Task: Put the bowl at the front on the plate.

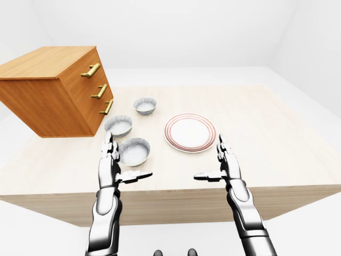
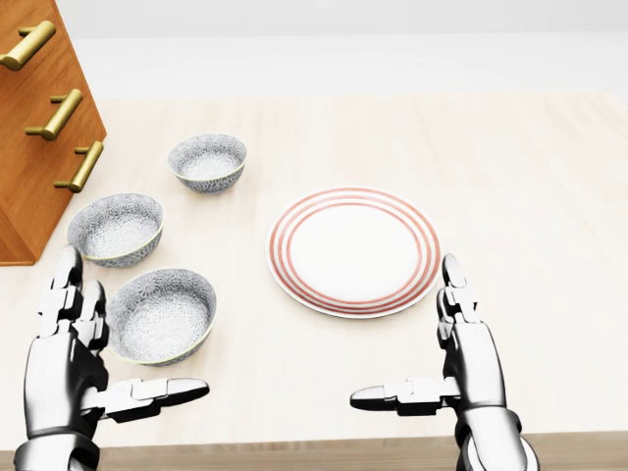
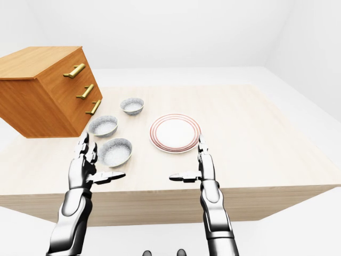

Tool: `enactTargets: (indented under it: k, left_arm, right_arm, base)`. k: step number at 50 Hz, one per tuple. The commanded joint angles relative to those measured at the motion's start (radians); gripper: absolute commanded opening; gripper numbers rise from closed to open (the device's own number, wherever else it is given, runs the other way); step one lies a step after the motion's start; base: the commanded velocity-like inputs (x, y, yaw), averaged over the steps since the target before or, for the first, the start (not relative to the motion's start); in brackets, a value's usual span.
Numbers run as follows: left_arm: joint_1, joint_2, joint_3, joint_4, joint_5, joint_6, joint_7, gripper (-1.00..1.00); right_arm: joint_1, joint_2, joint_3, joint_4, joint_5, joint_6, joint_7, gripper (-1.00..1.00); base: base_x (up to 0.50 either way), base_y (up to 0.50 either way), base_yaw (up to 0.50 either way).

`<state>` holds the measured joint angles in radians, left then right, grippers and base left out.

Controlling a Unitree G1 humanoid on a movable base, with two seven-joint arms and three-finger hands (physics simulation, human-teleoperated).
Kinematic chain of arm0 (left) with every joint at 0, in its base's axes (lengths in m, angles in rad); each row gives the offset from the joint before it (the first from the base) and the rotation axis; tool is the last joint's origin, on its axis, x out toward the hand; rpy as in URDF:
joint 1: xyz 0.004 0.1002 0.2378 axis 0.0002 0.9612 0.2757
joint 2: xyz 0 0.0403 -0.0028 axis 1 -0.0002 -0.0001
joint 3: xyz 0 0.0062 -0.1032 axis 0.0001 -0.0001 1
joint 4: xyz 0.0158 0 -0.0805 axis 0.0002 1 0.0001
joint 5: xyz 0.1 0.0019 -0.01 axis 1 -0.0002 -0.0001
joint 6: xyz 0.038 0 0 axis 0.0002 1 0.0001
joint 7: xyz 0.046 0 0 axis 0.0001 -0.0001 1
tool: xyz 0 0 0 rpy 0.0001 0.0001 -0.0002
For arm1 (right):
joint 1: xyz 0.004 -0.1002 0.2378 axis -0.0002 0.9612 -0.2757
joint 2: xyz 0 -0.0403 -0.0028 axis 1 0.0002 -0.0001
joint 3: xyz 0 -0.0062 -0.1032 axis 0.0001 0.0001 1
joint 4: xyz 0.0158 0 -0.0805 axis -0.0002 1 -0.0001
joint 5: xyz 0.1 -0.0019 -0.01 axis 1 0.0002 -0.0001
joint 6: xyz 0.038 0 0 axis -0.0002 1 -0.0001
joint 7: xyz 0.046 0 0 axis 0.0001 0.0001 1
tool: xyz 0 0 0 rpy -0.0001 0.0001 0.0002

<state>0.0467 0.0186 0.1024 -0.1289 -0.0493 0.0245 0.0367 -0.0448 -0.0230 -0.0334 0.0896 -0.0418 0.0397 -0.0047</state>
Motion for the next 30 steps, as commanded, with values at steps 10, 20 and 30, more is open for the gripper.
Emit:
enactTargets:
  k: [10, 20, 30]
  left_arm:
    - [0.048, 0.015, 0.230, -0.166, -0.087, 0.048, 0.225, 1.00]
    - [0.082, -0.013, 0.339, -0.157, -0.097, 0.063, 0.338, 1.00]
    - [0.144, -0.020, 0.420, -0.156, -0.179, -0.031, 0.342, 1.00]
  right_arm:
    - [-0.007, -0.002, -0.004, 0.012, -0.001, 0.004, -0.007, 1.00]
    - [-0.004, -0.002, -0.004, 0.008, 0.005, 0.001, -0.007, 1.00]
    - [-0.006, -0.002, -0.010, 0.022, -0.001, -0.009, -0.022, 1.00]
  base:
    - [0.00, 0.00, 0.00]
    - [0.00, 0.00, 0.00]
    - [0.00, 0.00, 0.00]
